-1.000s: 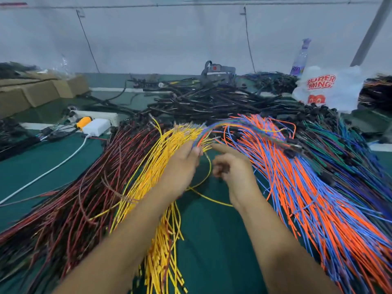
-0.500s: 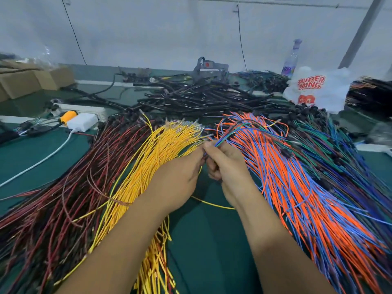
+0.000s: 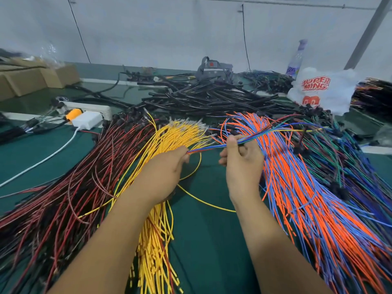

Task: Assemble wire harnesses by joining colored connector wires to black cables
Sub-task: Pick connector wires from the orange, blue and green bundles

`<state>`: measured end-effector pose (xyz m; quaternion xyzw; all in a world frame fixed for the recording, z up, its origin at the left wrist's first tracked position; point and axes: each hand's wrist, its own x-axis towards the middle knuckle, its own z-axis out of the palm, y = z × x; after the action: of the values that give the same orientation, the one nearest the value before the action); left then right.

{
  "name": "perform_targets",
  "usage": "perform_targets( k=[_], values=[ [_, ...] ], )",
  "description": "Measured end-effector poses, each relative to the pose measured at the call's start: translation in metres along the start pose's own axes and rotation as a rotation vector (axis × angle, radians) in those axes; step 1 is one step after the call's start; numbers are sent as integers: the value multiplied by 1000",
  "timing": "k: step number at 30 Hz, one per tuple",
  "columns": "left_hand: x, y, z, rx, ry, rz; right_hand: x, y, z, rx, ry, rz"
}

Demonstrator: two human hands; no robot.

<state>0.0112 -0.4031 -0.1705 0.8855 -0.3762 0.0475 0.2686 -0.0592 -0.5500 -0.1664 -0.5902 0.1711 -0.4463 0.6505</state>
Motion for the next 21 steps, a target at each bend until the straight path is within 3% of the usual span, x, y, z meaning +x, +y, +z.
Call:
perform_targets(
  k=[9,15,21],
  values=[
    [-3,0,-6,44,136,80,-6,-4,5,217,-205,170],
    [-4,14,4,87,49,142,-14,4,11,139,-401,286],
    [-5,14,5,85,52,146,-13,5,9,64,-422,276]
  ],
)
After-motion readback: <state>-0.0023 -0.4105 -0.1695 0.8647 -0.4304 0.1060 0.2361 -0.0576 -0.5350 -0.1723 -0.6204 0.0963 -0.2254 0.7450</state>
